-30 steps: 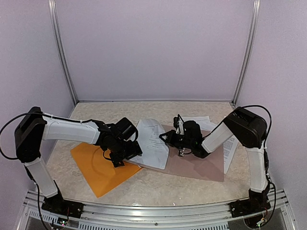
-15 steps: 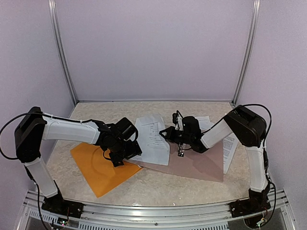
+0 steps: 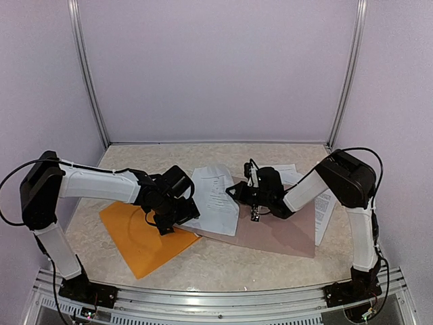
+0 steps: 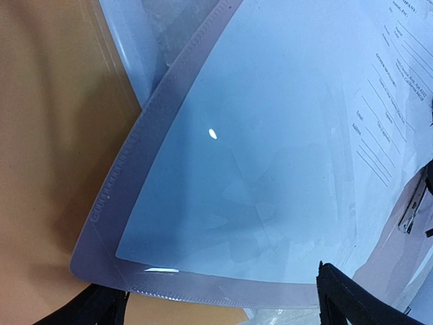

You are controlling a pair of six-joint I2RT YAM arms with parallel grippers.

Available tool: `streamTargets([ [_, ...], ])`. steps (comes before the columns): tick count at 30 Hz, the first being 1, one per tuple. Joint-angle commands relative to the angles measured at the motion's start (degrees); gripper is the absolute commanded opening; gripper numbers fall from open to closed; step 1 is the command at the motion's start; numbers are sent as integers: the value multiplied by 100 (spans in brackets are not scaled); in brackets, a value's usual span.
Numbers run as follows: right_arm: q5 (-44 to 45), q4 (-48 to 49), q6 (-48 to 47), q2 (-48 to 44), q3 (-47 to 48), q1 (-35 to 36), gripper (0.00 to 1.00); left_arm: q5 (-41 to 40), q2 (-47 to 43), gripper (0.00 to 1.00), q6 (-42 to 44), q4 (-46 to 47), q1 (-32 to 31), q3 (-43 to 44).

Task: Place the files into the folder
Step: Insert the folder to form pockets on the folder.

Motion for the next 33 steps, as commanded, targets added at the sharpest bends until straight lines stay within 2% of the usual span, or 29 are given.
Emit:
streamTargets([
  [1, 68, -199, -2, -57, -135, 96, 0, -111, -115, 94, 118, 43, 38, -82],
  [17, 352, -94, 124, -206, -395, 254, 0, -181, -199, 94, 96, 54, 50, -175],
  [33, 267, -85, 65, -153, -355, 291, 0, -164, -245, 94, 116, 147, 138, -246],
])
